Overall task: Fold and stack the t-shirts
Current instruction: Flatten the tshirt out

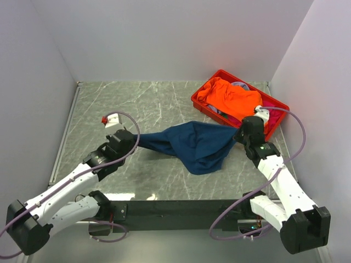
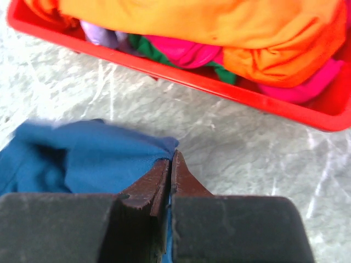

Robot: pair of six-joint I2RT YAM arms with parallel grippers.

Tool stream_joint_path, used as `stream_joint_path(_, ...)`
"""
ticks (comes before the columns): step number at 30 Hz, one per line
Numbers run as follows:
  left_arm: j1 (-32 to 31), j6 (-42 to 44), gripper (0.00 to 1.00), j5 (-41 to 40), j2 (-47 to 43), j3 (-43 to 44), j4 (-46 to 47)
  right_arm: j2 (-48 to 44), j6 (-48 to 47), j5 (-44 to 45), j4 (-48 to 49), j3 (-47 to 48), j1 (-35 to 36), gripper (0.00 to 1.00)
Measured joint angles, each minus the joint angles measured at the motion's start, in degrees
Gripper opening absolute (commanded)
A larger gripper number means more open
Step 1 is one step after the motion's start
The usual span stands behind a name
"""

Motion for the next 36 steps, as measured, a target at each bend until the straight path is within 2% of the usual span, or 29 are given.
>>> stream_joint_path(2, 1.0, 0.6, 0.01, 0.4, -0.5, -0.5, 0.0, 0.0, -0.1, 0.9, -0.4, 0.0, -0.2, 0.04)
stream_joint_path(3, 1.1, 0.8, 0.01, 0.8, -0.3, -0.7, 0.0, 0.0, -0.2, 1.2, -0.8, 0.0, -0.3, 0.17)
stream_joint_path(4, 1.2, 0.9, 0.01, 0.9, 0.3, -1.0, 0.0, 0.0, -0.3, 1.4, -1.2, 0.0, -0.3, 0.26)
stream_joint_path(5, 1.3, 0.9, 0.01, 1.0, 1.3, -1.1, -0.1, 0.1, -0.5, 1.5, -1.4, 0.0, -0.3, 0.44)
stream_joint_path(6, 1.4, 1.0, 0.01, 1.1, 2.3, -1.1, -0.2, 0.1, -0.7, 1.4, -1.5, 0.0, -0.2, 0.5)
stream_joint_path(8, 1.4, 1.2, 0.01, 1.4, 4.4, -1.3, -0.4, 0.0, -1.3, 1.4, -1.5, 0.0, 1.0, 0.61)
stream_joint_path(11, 1.6, 1.6, 0.01, 2.2, 5.1, -1.7, -1.0, -0.8, -1.5, 1.6, -0.9, 0.0, 6.4, 0.68)
stream_joint_path(14, 1.7, 1.9, 0.01, 2.5, 4.9, -1.7, -1.0, -1.4, -1.6, -0.6, 1.7, 0.0, 14.2, 0.68)
stream_joint_path(18, 1.9, 1.9, 0.01, 3.0, 4.8, -1.7, -1.0, 2.0, -1.3, -7.3, 8.8, 0.2, 19.5, 0.66)
stream_joint_path(27, 2.3, 1.9, 0.01, 4.5, 4.5, -1.8, -1.0, 27.4, -2.1, -12.0, 14.8, 12.5, 31.2, 0.65)
stream_joint_path(36, 3.0, 1.9, 0.01, 5.9, 4.5, -2.2, -1.0, 45.0, -2.9, -12.7, 15.5, 23.6, 34.8, 0.64)
